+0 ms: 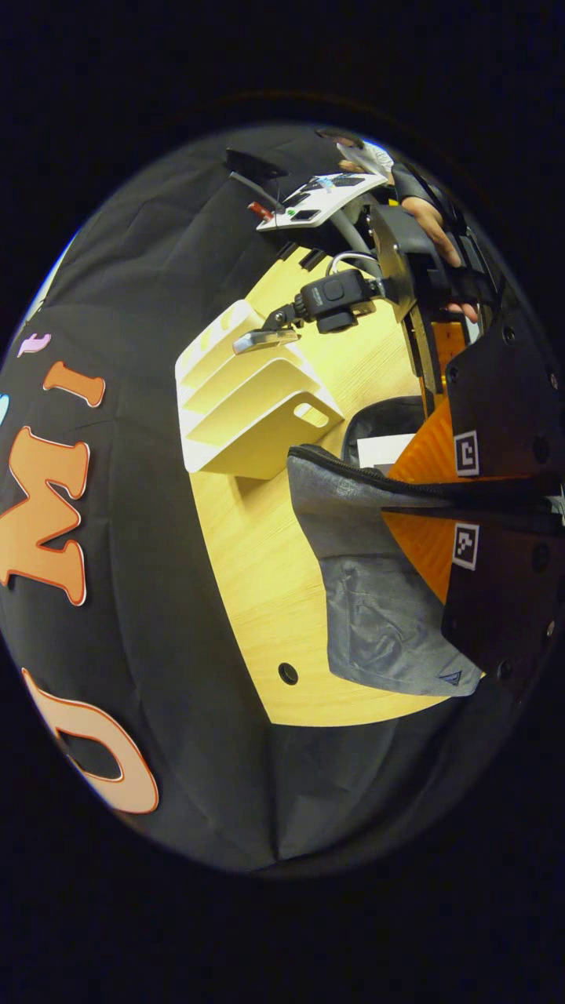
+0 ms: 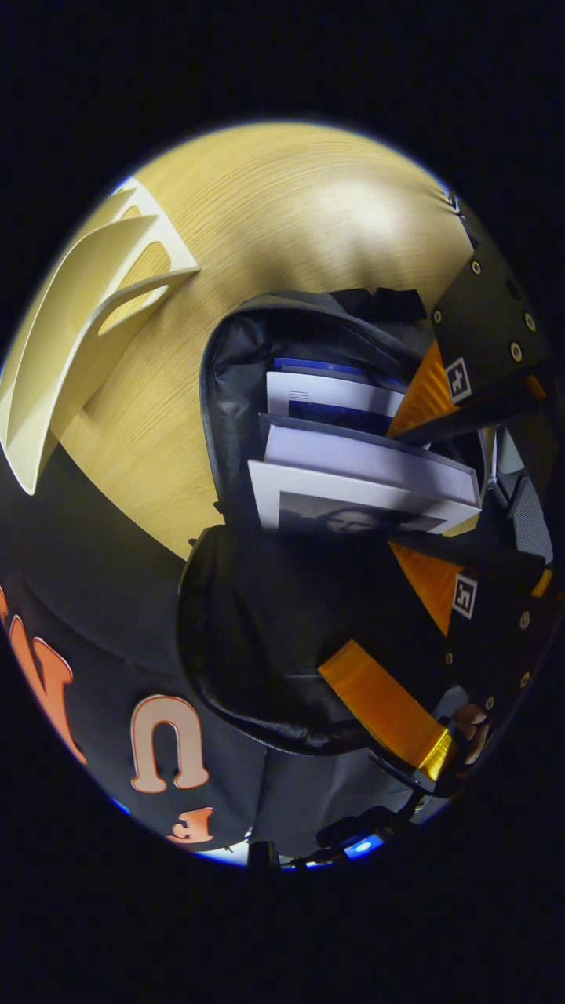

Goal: Open the schoolbag, grab two books from the bookshelf and put them into the schoolbag.

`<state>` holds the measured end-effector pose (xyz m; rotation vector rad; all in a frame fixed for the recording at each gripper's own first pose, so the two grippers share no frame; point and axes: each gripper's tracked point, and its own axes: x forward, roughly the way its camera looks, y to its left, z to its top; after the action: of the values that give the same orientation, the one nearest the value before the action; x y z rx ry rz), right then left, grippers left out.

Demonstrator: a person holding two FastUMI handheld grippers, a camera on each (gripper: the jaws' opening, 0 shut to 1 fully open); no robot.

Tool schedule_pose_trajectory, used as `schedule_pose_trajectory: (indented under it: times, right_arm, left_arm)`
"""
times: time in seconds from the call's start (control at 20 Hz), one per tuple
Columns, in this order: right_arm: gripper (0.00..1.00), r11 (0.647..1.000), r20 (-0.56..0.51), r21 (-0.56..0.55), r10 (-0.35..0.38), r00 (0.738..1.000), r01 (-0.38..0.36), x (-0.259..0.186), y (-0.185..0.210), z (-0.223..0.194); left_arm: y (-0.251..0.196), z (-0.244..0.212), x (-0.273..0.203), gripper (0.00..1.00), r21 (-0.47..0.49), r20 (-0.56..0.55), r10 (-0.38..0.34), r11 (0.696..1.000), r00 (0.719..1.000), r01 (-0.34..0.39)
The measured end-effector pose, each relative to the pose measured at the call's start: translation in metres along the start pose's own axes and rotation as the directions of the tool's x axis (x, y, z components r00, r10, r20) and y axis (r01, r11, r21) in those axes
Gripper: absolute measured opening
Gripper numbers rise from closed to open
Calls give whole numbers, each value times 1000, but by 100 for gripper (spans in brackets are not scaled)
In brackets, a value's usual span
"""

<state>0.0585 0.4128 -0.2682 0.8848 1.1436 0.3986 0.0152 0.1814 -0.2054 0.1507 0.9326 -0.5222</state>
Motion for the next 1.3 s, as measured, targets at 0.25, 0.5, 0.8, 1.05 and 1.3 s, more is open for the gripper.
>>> schedule_pose_trajectory:
  times: [0.25,0.5,0.8,1.05,1.3]
  right_arm:
    - [92,997,32,-79,4,999,-1,-38,-10,27]
    - [96,982,109,-176,-44,993,63,-87,-35,66]
    - [98,944,253,-289,-83,964,157,-144,-52,120]
    - [98,856,457,-424,-78,886,294,-215,-53,176]
    - [98,737,600,-538,-7,800,410,-289,-35,209]
  left_arm:
    - [-15,-6,-1,52,-64,14,62,996,998,-61]
    - [-31,-11,3,96,-159,26,124,980,992,-118]
    - [-64,22,1,98,-205,134,194,965,972,-164]
    - [-102,68,-18,98,-260,293,293,940,910,-219]
    - [-147,120,-52,98,-285,458,400,912,794,-295]
